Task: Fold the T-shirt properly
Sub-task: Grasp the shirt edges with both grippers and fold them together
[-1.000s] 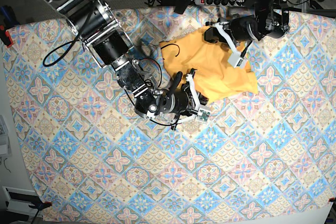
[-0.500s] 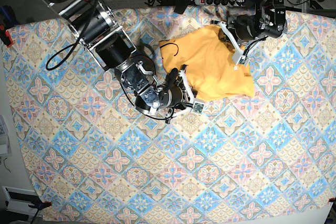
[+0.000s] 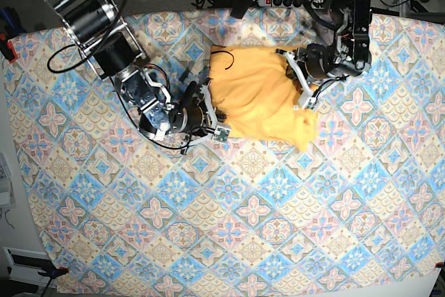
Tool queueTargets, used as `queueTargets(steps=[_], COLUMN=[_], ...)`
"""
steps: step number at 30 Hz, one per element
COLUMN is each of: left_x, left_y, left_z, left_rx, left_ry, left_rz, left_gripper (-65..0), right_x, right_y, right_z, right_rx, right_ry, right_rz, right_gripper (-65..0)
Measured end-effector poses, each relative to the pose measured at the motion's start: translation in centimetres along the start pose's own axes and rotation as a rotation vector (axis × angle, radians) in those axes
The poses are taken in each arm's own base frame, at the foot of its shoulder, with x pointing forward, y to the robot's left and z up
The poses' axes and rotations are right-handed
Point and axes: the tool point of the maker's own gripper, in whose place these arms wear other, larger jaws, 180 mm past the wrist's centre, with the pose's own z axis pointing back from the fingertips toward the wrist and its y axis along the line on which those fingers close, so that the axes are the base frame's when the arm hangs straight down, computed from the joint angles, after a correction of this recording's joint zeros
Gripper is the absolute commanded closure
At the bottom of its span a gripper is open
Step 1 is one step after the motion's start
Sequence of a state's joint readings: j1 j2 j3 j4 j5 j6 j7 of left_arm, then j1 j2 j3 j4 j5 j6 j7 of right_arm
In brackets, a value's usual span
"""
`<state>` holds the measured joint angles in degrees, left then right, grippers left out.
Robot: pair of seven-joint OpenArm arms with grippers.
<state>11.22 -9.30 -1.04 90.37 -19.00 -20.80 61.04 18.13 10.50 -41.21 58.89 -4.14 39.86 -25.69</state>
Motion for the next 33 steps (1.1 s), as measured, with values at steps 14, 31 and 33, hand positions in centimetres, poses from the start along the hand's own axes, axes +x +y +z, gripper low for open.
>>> queueTargets(steps=[14, 31, 33], left_x=[8.1, 15.2, 15.4], left_y=[1.4, 0.7, 0.8], left_z=[-1.7, 0.5, 2.5], left_rx=[0.061, 0.103, 0.108], left_ry=[-0.097, -0.359, -0.426], left_rz=[-0.106, -0.016, 0.010], left_gripper=[0.0, 0.0, 0.0], right_x=[-5.4, -3.8, -4.0], right_y=[1.3, 3.5, 2.1], right_z=[4.6, 10.1, 11.8], right_rx=[-0.078, -0.183, -0.262], right_ry=[0.192, 0.140, 0.152], right_rz=[0.138, 0.131, 0.106], right_gripper=[-1.9, -1.9, -1.9])
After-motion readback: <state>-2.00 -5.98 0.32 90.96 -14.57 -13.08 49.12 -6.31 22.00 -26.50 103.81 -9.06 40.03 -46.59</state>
